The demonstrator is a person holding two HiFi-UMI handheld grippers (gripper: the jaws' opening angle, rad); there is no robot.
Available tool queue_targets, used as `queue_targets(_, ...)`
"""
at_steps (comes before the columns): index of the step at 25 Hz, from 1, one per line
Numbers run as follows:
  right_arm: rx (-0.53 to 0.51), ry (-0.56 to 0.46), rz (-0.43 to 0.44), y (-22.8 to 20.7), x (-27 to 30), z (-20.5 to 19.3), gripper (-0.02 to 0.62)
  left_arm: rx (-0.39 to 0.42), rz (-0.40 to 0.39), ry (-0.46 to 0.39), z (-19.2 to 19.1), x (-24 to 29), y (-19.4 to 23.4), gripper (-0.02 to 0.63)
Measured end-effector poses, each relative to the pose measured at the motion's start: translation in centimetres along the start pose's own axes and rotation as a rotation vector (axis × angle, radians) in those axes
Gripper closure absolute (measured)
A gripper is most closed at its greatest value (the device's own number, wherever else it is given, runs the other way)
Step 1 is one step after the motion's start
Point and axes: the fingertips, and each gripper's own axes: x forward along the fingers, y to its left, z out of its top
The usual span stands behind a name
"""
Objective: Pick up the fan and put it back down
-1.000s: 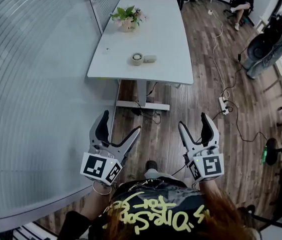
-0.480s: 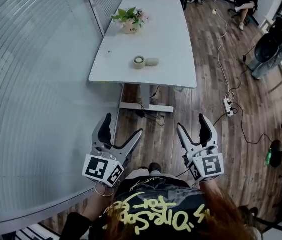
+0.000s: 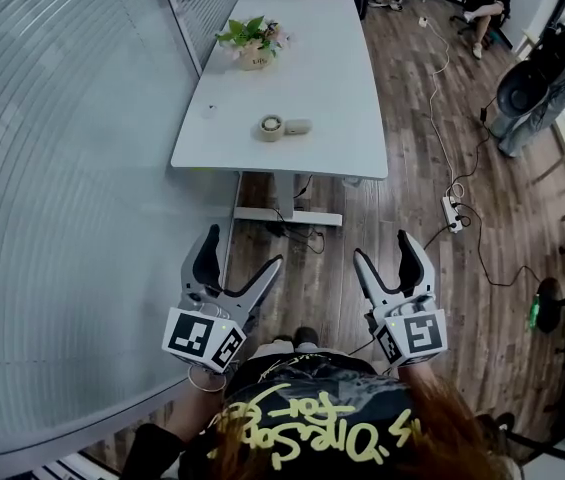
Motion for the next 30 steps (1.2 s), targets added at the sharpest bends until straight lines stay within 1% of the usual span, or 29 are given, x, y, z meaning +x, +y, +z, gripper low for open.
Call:
queue_targets(5, -0.014, -0.004, 0.023, -0.5, 0.2, 0.4, 0.279, 0.004, 0.026, -0.012, 0.2, 0.3, -0.2, 0.146)
queue_targets(8, -0.009, 0.004, 0.052, -0.5, 0.5, 0.2, 0.279, 0.005, 0.041, -0.015, 0.4, 0.2, -0.4, 0.146)
queue_targets(11, -0.001, 0.013, 0.084, 0.1, 1.1, -0.2, 0.279, 0.004, 0.061, -0.006, 0.2, -0.2, -0.2, 0.146)
queue_targets(15, 0.001, 0.005, 0.102, 0.1, 1.8, -0.3, 0.279, -0.001, 0.08, 0.006, -0.4, 0.0, 0.4, 0.146)
queue_targets(19, -0.002, 0.013, 0.103, -0.5, 2.9, -0.6, 0.28, -0.001, 0.079, 0.003, -0.5, 1.2, 1.1, 0.146)
queue_targets(24, -0.008, 0.013, 0.08, -1.9, 4.4, -0.8, 0.28, -0.004, 0.063, -0.003, -0.5, 3.7, 2.2, 0.146)
queue_targets(30, -0.015, 0.002, 0.07, -3.3, 8.7, -0.8, 0.28, 0.008, 0.042, 0.001, -0.6, 7.1, 4.9, 0.146)
